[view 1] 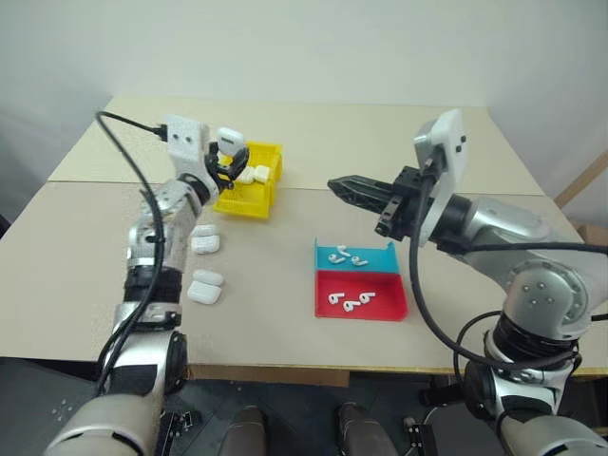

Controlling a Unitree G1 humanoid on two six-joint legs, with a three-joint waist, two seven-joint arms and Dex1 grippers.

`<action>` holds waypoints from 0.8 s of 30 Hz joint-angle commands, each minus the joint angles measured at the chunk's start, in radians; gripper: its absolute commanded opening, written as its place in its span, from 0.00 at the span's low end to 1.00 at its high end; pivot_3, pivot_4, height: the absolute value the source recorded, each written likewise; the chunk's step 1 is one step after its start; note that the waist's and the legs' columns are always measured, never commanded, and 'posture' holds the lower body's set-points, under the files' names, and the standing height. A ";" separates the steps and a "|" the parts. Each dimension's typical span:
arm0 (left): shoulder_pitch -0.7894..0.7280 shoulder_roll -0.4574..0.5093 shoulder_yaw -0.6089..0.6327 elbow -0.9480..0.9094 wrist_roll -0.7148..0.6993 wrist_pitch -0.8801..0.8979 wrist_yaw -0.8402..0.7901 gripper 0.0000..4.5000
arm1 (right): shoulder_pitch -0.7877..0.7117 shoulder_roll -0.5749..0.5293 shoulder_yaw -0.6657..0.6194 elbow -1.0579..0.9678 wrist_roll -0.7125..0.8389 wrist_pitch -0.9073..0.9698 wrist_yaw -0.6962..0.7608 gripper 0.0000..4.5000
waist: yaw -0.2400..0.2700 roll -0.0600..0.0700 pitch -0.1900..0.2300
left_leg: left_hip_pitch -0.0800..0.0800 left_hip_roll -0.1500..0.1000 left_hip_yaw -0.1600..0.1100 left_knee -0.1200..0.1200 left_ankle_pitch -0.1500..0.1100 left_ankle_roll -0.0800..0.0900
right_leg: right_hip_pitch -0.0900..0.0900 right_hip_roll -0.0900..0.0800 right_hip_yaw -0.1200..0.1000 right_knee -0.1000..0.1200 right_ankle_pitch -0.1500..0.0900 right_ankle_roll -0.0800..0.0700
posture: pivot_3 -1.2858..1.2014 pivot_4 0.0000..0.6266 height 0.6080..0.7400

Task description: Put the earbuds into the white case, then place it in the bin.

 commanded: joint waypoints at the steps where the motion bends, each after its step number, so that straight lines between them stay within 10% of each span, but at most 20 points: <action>1: -0.136 -0.023 -0.016 0.263 0.074 -0.110 0.089 0.62 | -0.013 -0.010 -0.020 -0.038 0.043 -0.017 -0.033 0.01 | 0.000 0.000 0.000 | 0.000 0.000 0.000 0.000 0.000 0.000 | 0.000 0.000 0.000 0.000 0.000 0.000 | 0.52 0.24 1.00; 7: -0.233 -0.032 -0.020 0.418 0.098 -0.208 0.054 0.99 | -0.008 -0.026 -0.037 -0.046 0.103 -0.021 -0.072 0.00 | -0.007 0.000 0.000 | -0.002 0.000 0.000 -0.001 0.000 0.000 | -0.001 0.000 0.000 0.000 0.000 0.000 | 0.52 0.24 1.00; 11: -0.194 0.009 -0.013 0.318 0.087 -0.205 -0.013 1.00 | 0.003 -0.031 -0.043 -0.042 0.136 -0.041 -0.095 0.00 | -0.010 0.000 0.000 | -0.001 0.000 0.000 -0.001 0.000 0.000 | -0.001 0.000 0.000 0.001 0.000 0.000 | 0.52 0.24 1.00; 24: 0.538 0.403 0.074 -0.851 -0.325 0.089 -0.672 1.00 | 0.393 -0.240 0.045 -0.012 -0.070 -0.401 0.122 0.00 | -0.030 0.000 0.000 | 0.001 0.001 0.002 -0.002 0.001 -0.001 | -0.001 0.000 0.001 0.000 0.000 0.000 | 0.52 0.24 1.00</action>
